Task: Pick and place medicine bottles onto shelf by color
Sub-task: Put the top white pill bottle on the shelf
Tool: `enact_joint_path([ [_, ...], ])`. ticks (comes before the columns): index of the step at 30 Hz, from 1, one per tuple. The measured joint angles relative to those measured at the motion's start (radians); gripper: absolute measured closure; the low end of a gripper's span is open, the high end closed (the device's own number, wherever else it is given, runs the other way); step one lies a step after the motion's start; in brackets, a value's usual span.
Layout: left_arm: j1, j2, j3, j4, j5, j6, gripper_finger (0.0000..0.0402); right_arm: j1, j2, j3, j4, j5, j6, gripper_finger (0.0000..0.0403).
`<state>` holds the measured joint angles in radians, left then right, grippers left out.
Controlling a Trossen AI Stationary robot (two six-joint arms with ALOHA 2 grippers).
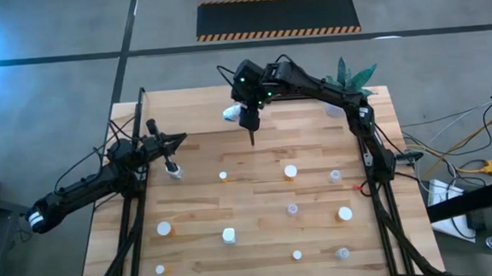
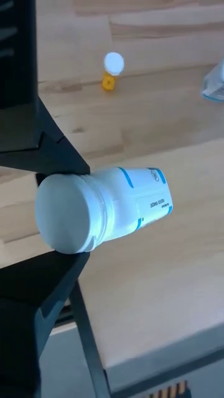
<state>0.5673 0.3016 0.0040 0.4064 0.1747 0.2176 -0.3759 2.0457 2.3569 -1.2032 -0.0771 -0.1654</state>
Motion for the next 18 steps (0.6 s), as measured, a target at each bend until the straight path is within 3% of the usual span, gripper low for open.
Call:
enact_joint_path([
  [7, 0.000, 0.006, 0.000, 0.004, 0.000, 0.000, 0.0394, 0.008, 0.004, 0.000, -0.019, 0.002, 0.012, 0.0224],
  [18, 0.000, 0.010, 0.000, 0.005, 0.000, 0.000, 0.0394, 0.008, 0.004, 0.000, -0.012, 0.011, 0.011, 0.0176],
])
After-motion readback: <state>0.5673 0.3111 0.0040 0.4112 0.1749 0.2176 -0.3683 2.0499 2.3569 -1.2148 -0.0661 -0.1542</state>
